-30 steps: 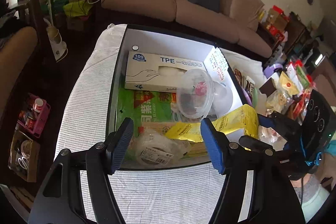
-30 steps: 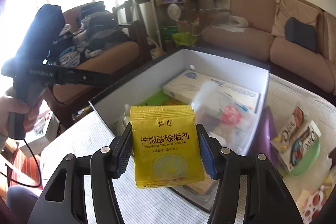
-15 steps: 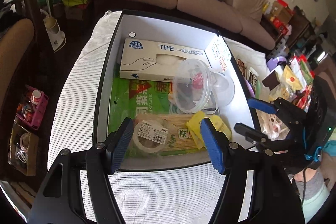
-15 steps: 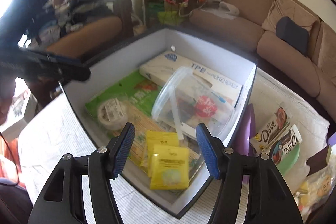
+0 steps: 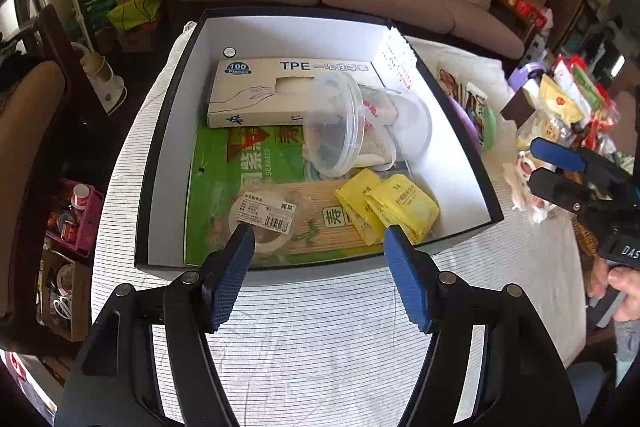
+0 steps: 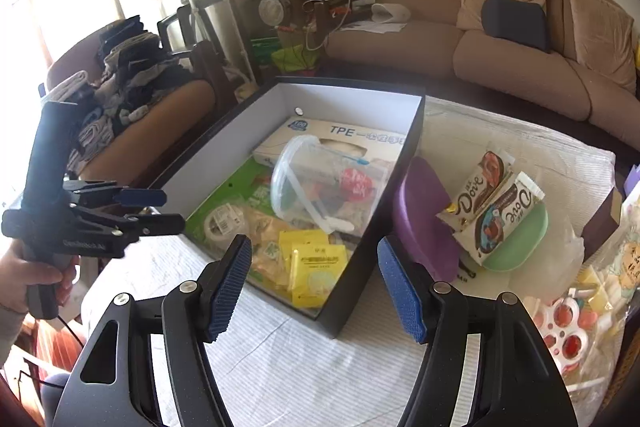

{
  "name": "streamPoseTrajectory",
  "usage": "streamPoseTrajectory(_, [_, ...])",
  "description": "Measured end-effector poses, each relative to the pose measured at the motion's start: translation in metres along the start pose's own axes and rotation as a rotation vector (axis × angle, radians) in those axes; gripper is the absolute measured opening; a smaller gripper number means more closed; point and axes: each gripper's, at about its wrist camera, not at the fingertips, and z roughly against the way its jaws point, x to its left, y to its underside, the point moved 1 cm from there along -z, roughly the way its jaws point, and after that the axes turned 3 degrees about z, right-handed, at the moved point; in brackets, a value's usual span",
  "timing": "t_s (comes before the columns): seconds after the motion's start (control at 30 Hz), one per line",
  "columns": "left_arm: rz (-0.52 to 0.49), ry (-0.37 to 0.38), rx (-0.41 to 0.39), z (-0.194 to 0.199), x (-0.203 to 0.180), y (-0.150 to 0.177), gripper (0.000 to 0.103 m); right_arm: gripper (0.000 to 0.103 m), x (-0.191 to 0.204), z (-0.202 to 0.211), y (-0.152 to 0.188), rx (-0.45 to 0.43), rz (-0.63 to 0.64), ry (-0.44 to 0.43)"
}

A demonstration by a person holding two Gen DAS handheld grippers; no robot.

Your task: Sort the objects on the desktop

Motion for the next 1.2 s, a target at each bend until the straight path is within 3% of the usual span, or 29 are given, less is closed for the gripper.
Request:
streamPoseTrajectory(0.1, [-0.003, -0.043, -0.012, 0.005, -0.003, 0.005, 0.07, 0.068, 0.009, -0.003, 0.001, 0.01, 0.005, -0.004])
streamPoseTrajectory(0.17, [0.008, -0.07, -0.022, 0.007, 0.0, 0.007, 0.086, 0.068, 0.015, -0.006, 0.003, 0.021, 0.003, -0.005])
streamPoseTrajectory(0.3, [0.042, -0.077, -0.028, 0.013, 0.008, 0.009, 0.094, 0.069, 0.026, -0.01, 0.007, 0.028, -0.005, -0.009])
streamPoseTrajectory(0.33, [0.043, -0.079, -0.029, 0.015, 0.008, 0.011, 0.098, 0.07, 0.029, -0.01, 0.008, 0.027, -0.008, -0.01])
streamPoseTrajectory(0.4, [0.04, -0.084, -0.032, 0.02, 0.007, 0.013, 0.103, 0.083, 0.033, -0.008, 0.01, 0.018, -0.015, -0.004])
streamPoseTrajectory(0.57, [0.041, -0.086, -0.048, 0.031, 0.001, 0.021, 0.103, 0.09, 0.045, 0.005, 0.014, -0.013, -0.007, 0.0])
streamPoseTrajectory(0.9, [0.026, -0.068, -0.053, 0.052, -0.03, 0.039, 0.103, 0.091, 0.048, 0.04, 0.029, -0.03, -0.022, -0.01])
streamPoseTrajectory(1.2, [-0.028, -0.005, -0.066, 0.045, -0.094, 0.075, 0.103, 0.102, 0.012, 0.078, 0.091, -0.044, -0.072, 0.094])
